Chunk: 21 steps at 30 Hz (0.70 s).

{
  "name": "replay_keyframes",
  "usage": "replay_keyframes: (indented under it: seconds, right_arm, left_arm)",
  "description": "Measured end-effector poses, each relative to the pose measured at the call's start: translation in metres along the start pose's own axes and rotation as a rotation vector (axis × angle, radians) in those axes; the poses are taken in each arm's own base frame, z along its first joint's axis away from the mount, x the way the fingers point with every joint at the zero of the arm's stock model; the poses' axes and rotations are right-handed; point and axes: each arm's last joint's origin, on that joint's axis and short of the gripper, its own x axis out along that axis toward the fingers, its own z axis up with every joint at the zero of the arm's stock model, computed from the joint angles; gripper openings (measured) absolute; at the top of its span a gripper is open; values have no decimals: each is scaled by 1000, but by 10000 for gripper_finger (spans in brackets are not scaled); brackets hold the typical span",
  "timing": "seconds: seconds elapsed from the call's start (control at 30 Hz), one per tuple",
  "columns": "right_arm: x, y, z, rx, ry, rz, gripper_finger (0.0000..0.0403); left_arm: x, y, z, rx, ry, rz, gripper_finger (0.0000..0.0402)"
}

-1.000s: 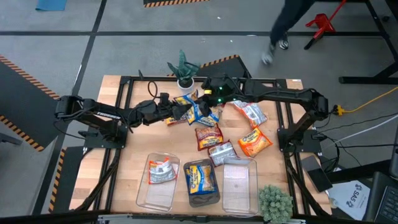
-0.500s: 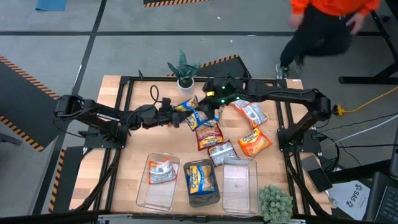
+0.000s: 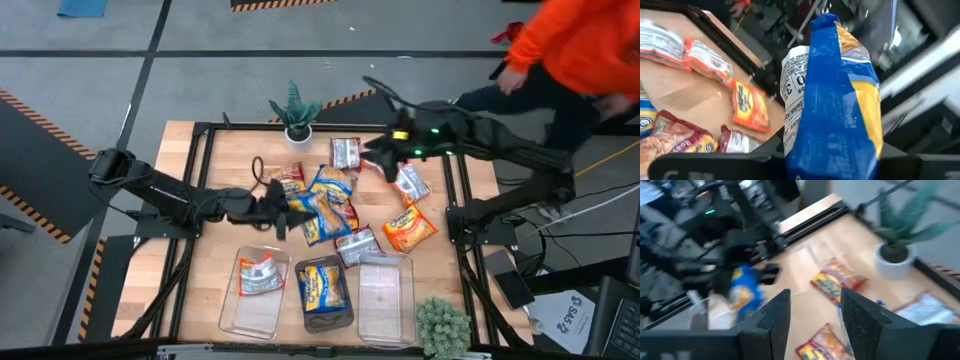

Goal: Sort Maruchan noodles
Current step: Put the blue noodle pack into the black bin

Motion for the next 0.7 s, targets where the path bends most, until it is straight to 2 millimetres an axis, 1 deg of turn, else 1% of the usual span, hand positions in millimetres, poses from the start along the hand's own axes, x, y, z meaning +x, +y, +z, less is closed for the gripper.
replay_keyframes:
  seconds: [0.07,0.17,0.23,0.37,0.43,0.57,0.7]
  right_arm:
    - [-15,2,-3,11,-25,-42,158]
    - [-29,7,-7,23,-46,-74,158]
    - [-35,11,-11,23,-47,-74,158]
    - [-40,19,-18,-5,-24,-64,159]
    - [-40,22,-21,-17,-4,-59,159]
    - [-41,29,-27,-36,30,-31,159]
    - [-43,40,-33,-43,49,9,159]
  left_arm:
    - [2,-22,1,61,42,23,90]
    - [0,-53,-2,148,101,88,90]
    - [-1,-71,-10,195,116,122,90]
    - [-1,-110,-26,208,64,127,90]
    - [2,-123,-43,223,60,139,90]
    - [12,-144,-81,258,87,144,90]
    - [24,-153,-120,309,100,175,90]
